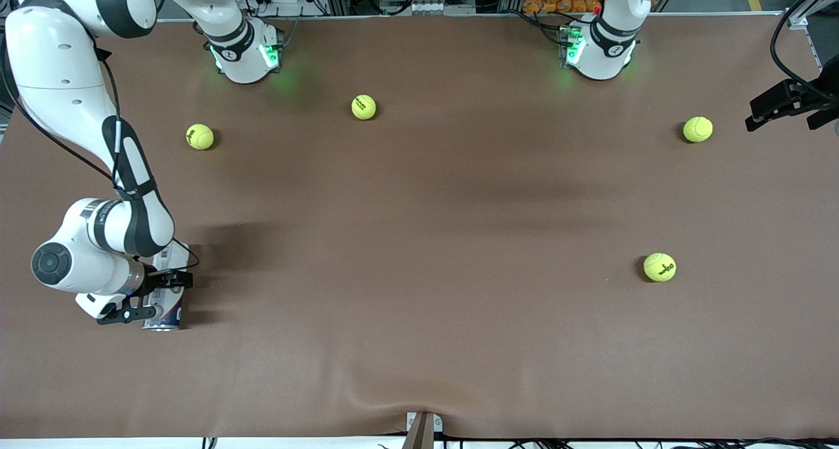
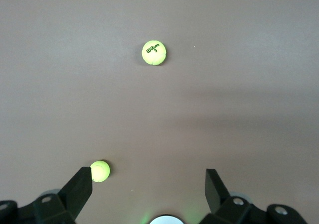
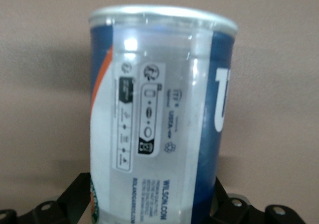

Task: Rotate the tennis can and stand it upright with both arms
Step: 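Reach the right gripper down and grasp the lying tennis can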

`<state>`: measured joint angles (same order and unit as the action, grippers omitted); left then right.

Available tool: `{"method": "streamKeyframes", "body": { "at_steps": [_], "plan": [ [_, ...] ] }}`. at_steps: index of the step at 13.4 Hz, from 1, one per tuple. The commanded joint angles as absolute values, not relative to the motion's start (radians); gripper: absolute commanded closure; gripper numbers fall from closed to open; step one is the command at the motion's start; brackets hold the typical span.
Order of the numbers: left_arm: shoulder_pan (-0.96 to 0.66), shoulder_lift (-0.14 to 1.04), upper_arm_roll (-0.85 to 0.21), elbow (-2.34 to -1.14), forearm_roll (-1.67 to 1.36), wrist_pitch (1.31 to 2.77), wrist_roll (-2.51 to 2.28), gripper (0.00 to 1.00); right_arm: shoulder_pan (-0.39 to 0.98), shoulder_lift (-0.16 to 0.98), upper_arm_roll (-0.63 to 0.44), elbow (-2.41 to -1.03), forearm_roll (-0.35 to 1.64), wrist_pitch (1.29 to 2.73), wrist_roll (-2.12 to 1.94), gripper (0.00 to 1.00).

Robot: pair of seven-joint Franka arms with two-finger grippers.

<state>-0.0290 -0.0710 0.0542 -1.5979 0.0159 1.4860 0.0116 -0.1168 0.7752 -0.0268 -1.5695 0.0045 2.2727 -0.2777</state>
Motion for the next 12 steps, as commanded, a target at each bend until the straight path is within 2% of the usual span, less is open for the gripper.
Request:
{"method": "streamKeyframes", "body": {
  "at_steps": [1, 2, 3, 10, 12],
  "plan": [
    [-0.026, -0.064, 0.052, -1.582, 0.008, 1.470, 0.014, 0.00, -0.129, 0.788, -0.018, -1.549, 0.011, 2.261, -0.295, 0.04],
    [-0.026, -0.064, 0.052, -1.582, 0.008, 1.470, 0.014, 0.00, -0.129, 0.787, -0.018, -1.548, 0.011, 2.260, -0.295, 0.22],
    [-0.028, -0.064, 0.052, -1.580, 0.008, 1.470, 0.014, 0.00, -0.129, 0.787, -0.018, -1.548, 0.011, 2.260, -0.295, 0.24],
    [-0.028, -0.064, 0.052, -1.582, 0.006, 1.470, 0.014, 0.00, -0.117, 0.758, -0.017, -1.542, 0.011, 2.258, -0.405, 0.24],
    [-0.026, -0.066, 0.052, -1.582, 0.006, 1.468, 0.014, 0.00, -0.114, 0.732, -0.014, -1.533, 0.011, 2.208, -0.513, 0.23]
  ]
}}
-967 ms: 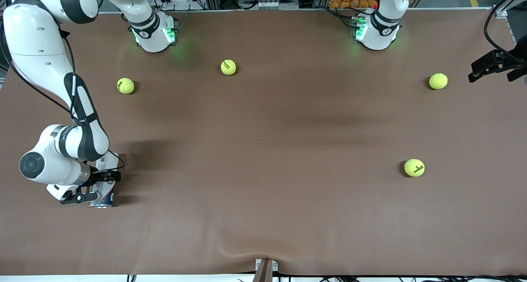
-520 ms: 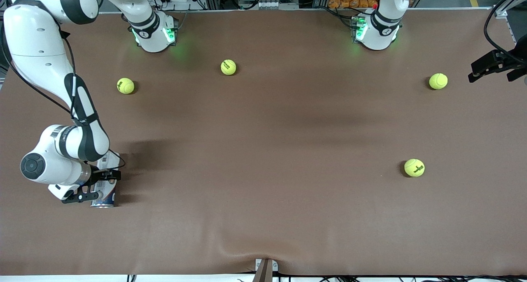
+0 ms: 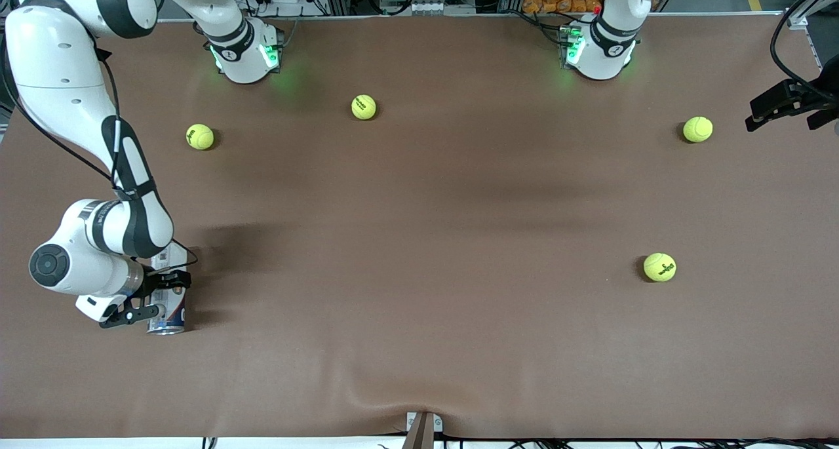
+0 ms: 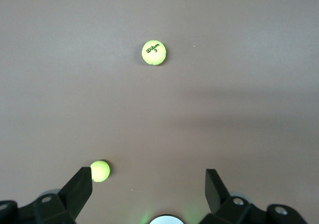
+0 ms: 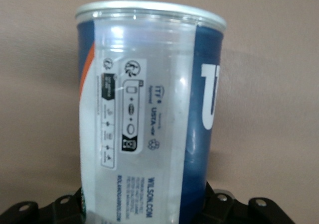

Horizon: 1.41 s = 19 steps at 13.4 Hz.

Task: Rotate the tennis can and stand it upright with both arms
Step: 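Reach the right gripper down and grasp the lying tennis can, then carry the can with the right gripper to the table middle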

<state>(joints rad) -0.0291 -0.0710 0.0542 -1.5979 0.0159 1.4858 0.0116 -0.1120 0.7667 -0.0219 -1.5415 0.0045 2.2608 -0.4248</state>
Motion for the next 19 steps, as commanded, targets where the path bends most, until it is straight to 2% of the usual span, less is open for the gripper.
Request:
{"method": "streamKeyframes", "body": {
  "at_steps": [1, 4, 7, 11, 12, 14, 19],
  "plan": [
    [-0.026, -0.066, 0.052, -1.582, 0.006, 1.468, 0.014, 0.00, -0.103, 0.720, -0.003, -1.505, 0.011, 2.148, -0.564, 0.23],
    [-0.028, -0.064, 0.052, -1.580, 0.008, 1.468, 0.014, 0.00, -0.034, 0.680, 0.067, -1.408, 0.006, 1.953, -0.649, 0.23],
    [-0.029, -0.064, 0.052, -1.582, 0.006, 1.468, 0.014, 0.00, 0.061, 0.670, 0.141, -1.396, 0.023, 1.956, -0.777, 0.19],
    [-0.028, -0.064, 0.052, -1.583, 0.006, 1.465, 0.014, 0.00, 0.061, 0.678, 0.274, -1.401, 0.034, 2.011, -0.875, 0.19],
    [-0.028, -0.064, 0.051, -1.582, 0.005, 1.465, 0.014, 0.00, 0.075, 0.678, 0.288, -1.399, 0.032, 2.067, -0.946, 0.19],
    [-0.029, -0.064, 0.052, -1.583, 0.006, 1.465, 0.014, 0.00, 0.135, 0.681, 0.288, -1.411, 0.022, 2.190, -1.000, 0.19],
    [-0.031, -0.061, 0.052, -1.582, 0.006, 1.465, 0.012, 0.00, 0.264, 0.713, 0.281, -1.457, -0.050, 2.330, -1.040, 0.18]
  ]
}}
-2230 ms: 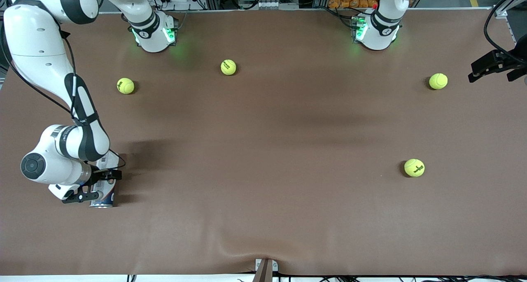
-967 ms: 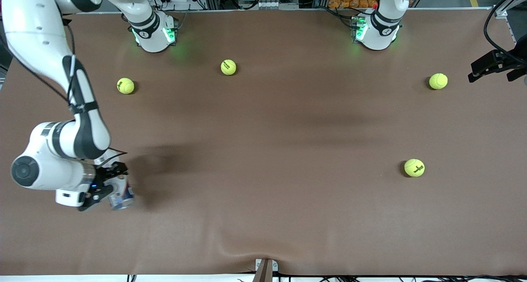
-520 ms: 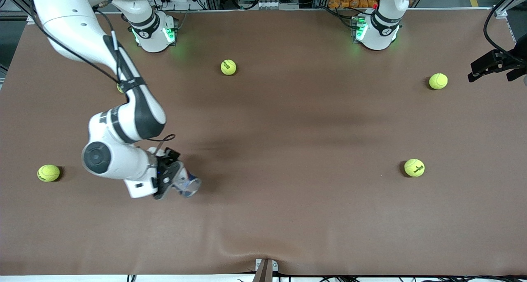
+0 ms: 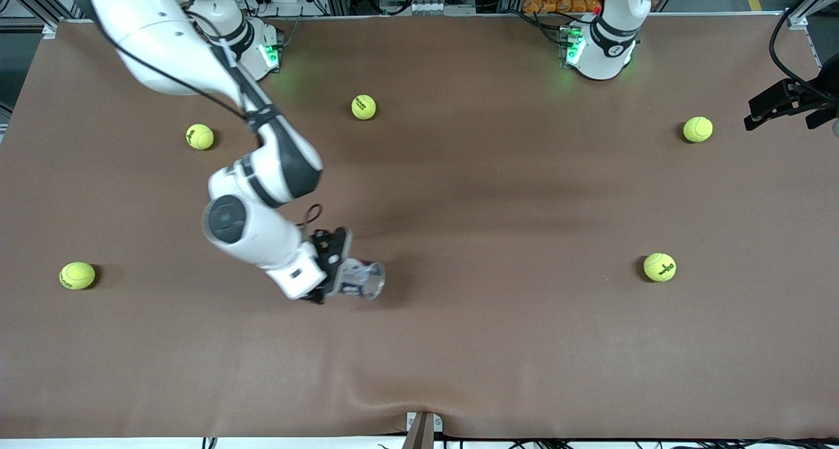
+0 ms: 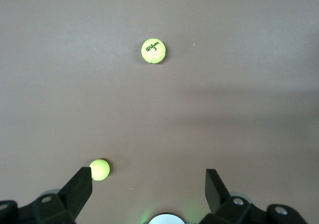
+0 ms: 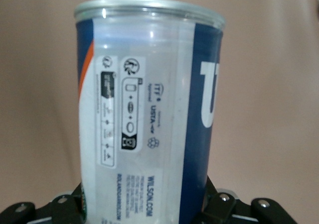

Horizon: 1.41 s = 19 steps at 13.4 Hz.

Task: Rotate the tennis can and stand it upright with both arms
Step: 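Carry the can with the right gripper to the table middle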

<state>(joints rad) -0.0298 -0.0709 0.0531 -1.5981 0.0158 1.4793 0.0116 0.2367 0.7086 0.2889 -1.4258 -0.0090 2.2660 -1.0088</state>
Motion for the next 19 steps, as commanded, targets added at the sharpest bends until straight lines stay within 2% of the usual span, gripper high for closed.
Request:
{"method": "streamKeyframes", "body": {
  "at_steps": [1, 10, 11, 13, 17, 19],
  "plan": [
    [-0.029, -0.058, 0.052, -1.582, 0.005, 1.465, 0.014, 0.00, 0.284, 0.725, 0.281, -1.462, -0.072, 2.356, -1.040, 0.18],
    [-0.021, -0.057, 0.052, -1.585, -0.018, 1.465, 0.015, 0.00, 0.457, 0.862, 0.204, -1.462, -0.112, 2.466, -0.963, 0.18],
    [-0.020, -0.057, 0.052, -1.583, -0.018, 1.465, 0.015, 0.00, 0.468, 0.864, 0.192, -1.462, -0.112, 2.468, -0.963, 0.17],
    [-0.020, -0.055, 0.052, -1.585, -0.018, 1.465, 0.015, 0.00, 0.471, 0.862, 0.187, -1.463, -0.112, 2.467, -0.963, 0.00],
    [-0.021, -0.054, 0.052, -1.583, -0.020, 1.465, 0.015, 0.00, 0.462, 0.839, 0.193, -1.463, -0.104, 2.432, -0.960, 0.00],
    [-0.021, -0.045, 0.052, -1.582, -0.052, 1.465, 0.015, 0.00, 0.462, 0.783, 0.204, -1.454, -0.078, 2.325, -0.954, 0.00]
  ]
}}
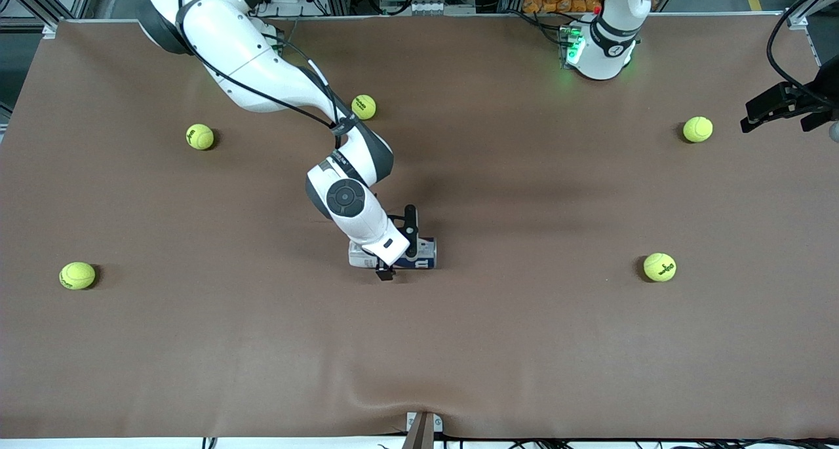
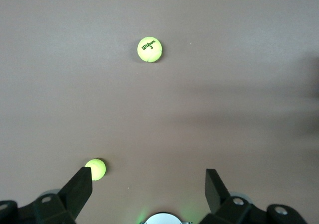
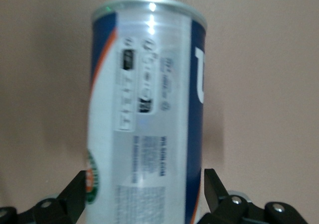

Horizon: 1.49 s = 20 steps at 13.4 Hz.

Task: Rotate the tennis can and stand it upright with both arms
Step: 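Carry the can with the right gripper to the table middle, then release the can on its side and withdraw the right gripper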

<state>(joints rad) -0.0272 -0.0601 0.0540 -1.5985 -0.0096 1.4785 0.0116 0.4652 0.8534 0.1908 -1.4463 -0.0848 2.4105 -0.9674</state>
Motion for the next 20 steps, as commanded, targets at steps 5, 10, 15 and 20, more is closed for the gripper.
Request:
{"method": "streamKeyframes", "body": {
  "at_steps": [5, 10, 15, 20],
  "plan": [
    [-0.018, 0.011, 0.055, -1.580, -0.182, 1.466, 0.015, 0.00, 0.459, 0.617, 0.201, -1.451, 0.018, 2.125, -0.816, 0.00],
    [-0.021, 0.155, 0.058, -1.578, -0.434, 1.476, 0.021, 0.00, 0.274, 0.479, 0.192, -1.456, 0.021, 1.942, -0.645, 0.00],
    [-0.015, 0.288, 0.060, -1.580, -0.659, 1.488, 0.139, 0.00, 0.186, 0.353, -0.073, -1.454, 0.125, 1.664, -0.575, 0.00],
    [-0.009, 0.486, 0.058, -1.580, -0.917, 1.537, 0.356, 0.00, 0.095, 0.256, -0.218, -1.463, 0.175, 1.519, -0.548, 0.00]
  ]
}}
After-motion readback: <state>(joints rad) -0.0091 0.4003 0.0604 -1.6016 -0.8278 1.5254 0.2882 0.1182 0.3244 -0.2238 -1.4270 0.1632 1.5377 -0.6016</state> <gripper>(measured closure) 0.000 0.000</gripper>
